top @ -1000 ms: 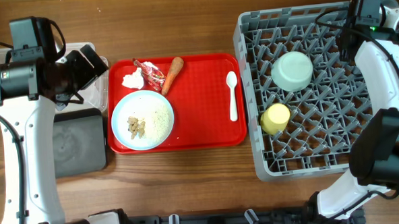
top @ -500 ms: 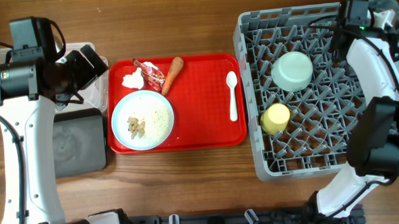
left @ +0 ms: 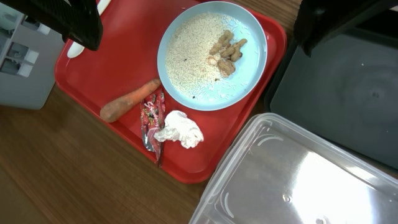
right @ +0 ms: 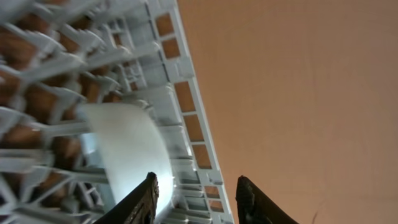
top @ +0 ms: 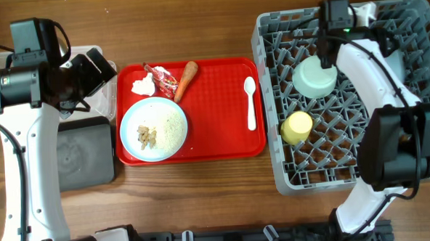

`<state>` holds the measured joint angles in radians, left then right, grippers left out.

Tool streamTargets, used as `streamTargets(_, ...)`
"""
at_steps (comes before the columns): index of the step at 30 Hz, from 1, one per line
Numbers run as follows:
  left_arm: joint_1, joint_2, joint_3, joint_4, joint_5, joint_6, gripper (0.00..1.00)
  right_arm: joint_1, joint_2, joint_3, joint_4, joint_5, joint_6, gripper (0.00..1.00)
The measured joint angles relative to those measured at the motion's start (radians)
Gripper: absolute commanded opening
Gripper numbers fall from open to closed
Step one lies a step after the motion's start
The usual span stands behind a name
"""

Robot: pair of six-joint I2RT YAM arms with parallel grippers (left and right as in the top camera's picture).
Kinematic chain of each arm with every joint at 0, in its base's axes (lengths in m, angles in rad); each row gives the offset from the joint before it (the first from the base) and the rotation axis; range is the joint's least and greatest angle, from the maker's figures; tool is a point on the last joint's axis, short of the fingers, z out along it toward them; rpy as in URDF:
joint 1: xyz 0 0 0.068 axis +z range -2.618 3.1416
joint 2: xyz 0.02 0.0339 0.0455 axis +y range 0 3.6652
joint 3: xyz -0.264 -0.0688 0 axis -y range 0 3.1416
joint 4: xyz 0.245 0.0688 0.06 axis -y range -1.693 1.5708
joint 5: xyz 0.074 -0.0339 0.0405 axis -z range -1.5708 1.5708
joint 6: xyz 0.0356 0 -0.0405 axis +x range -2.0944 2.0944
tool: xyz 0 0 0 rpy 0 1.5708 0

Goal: Sort waste into correct bins and load items into the dishwasher rack

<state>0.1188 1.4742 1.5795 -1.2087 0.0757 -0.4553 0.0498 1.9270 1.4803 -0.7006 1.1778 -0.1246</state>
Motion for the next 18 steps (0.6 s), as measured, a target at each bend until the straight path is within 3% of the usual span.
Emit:
streamTargets(7, 0.0, 0.0, 0.0, 0.0, 0.0, 0.0, 1.0, 0.105, -0.193, 0.01, -0.01, -0.123, 0.006, 0.51)
streamTargets(13, 0.0, 0.0, 0.0, 0.0, 0.0, 0.0, 1.0, 0.374, -0.475, 0.047, -0.09, -0.714, 0.019, 0.53)
streamTargets(18, 0.0, 0.0, 0.0, 0.0, 0.0, 0.0, 1.0, 0.5, -0.447, 0.016, -0.098, -1.065, 0.196, 0.55)
